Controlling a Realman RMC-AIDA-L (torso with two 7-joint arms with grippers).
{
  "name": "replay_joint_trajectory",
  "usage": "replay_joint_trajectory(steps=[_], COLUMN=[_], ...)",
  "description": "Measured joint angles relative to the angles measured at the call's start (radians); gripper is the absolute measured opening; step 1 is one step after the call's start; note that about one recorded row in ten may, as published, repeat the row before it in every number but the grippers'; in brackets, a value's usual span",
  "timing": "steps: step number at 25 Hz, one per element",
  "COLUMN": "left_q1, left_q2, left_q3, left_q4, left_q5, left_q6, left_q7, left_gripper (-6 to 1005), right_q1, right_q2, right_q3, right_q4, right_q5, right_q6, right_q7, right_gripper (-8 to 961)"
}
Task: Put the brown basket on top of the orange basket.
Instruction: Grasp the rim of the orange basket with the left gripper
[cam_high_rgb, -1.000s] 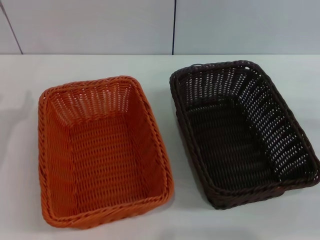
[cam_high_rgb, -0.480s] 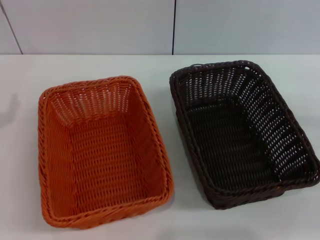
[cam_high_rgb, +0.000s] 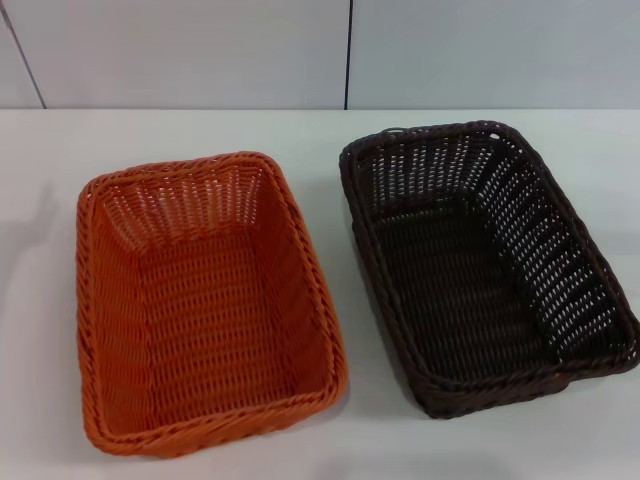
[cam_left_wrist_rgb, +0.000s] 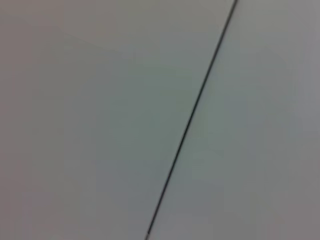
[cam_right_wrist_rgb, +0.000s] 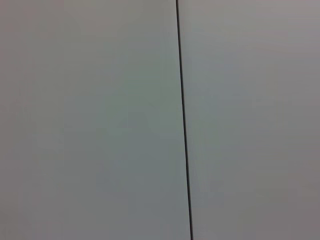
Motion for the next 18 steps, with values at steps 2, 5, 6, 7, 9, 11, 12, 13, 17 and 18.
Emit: replay_joint_trajectory(steps=[2, 5, 6, 7, 9, 11, 12, 13, 17, 18], left_q1=[0.009, 0.031, 0.045, 0.052, 0.085, 0.113, 0.129, 0.143, 0.163, 0.164], left_q2=[0.001, 0.001, 0.000, 0.001, 0.002, 0.003, 0.004, 0.005, 0.007, 0.010], left_q3=[0.040, 0.118, 0.159, 0.174, 0.237, 0.291, 0.324, 0.355, 0.419, 0.466], left_q4=[-0.038, -0.115, -0.152, -0.167, -0.223, -0.265, -0.288, -0.305, -0.318, -0.318], left_q5=[0.032, 0.093, 0.109, 0.112, 0.130, 0.147, 0.151, 0.153, 0.145, 0.138], left_q6=[0.051, 0.167, 0.224, 0.241, 0.305, 0.359, 0.390, 0.410, 0.447, 0.497], left_q7=[-0.001, -0.001, -0.001, -0.001, 0.002, 0.003, 0.003, 0.003, 0.002, 0.002], left_gripper=[814, 813, 813, 813, 813, 812, 812, 812, 811, 811], right_q1=[-0.002, -0.007, -0.008, -0.009, -0.012, -0.013, -0.012, -0.008, 0.005, 0.009], right_q2=[0.000, 0.001, 0.001, 0.001, 0.002, 0.003, 0.003, 0.003, 0.001, 0.000], right_q3=[-0.001, -0.004, -0.006, -0.008, -0.015, -0.020, -0.021, -0.021, -0.022, -0.022], right_q4=[0.000, 0.003, 0.003, 0.002, -0.003, -0.007, -0.007, -0.007, -0.006, -0.006], right_q5=[0.000, 0.000, 0.000, 0.000, 0.000, 0.000, 0.000, 0.000, -0.001, -0.002], right_q6=[0.002, 0.002, 0.002, 0.002, 0.004, 0.004, 0.004, 0.004, 0.000, 0.000], right_q7=[0.000, 0.004, 0.004, 0.005, 0.005, 0.006, 0.006, 0.006, 0.003, 0.002], right_gripper=[425, 425, 425, 425, 425, 425, 425, 425, 425, 425])
